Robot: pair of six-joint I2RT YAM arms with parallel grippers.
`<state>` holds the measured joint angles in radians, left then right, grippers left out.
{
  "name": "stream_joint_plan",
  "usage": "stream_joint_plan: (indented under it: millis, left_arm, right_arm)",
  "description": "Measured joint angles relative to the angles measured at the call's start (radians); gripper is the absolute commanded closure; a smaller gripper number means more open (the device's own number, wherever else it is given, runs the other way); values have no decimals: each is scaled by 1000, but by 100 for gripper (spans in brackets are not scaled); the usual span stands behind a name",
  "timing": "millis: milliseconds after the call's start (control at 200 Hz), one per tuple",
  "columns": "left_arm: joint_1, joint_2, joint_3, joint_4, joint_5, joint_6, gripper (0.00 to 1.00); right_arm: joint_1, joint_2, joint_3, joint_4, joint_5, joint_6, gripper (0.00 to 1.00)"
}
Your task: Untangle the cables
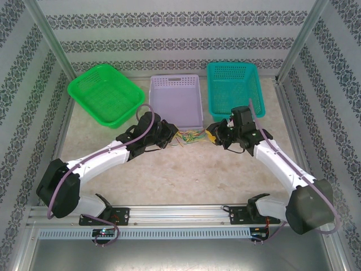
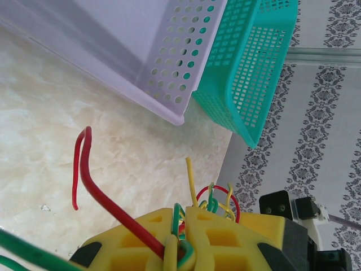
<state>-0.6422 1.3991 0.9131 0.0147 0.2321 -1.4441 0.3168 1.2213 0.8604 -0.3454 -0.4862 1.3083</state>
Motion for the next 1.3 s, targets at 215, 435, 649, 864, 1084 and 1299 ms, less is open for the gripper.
stream_joint_plan:
  millis: [215, 435, 649, 864, 1084, 1299]
  left_arm:
    - [0, 2, 4, 0, 2, 0, 100]
    - [0, 16, 8, 0, 7, 0, 100]
    - [2, 3, 10, -79, 0, 31, 45]
    - [9, -60, 10, -254, -1, 92, 46]
    - [-7, 25, 178, -360, 79, 230, 67]
    - [-39, 246, 395, -393, 255, 488, 56]
  right_arm:
    - [15, 6, 8, 10, -1, 2, 81]
    - [21, 24, 8, 35, 2, 21, 100]
    - [4, -31, -16, 19, 37, 0, 100]
    - [9, -47, -130, 24, 52, -35, 100]
    - [22, -10, -159, 44, 51, -126, 100]
    - [26, 48, -93, 50, 8, -251, 100]
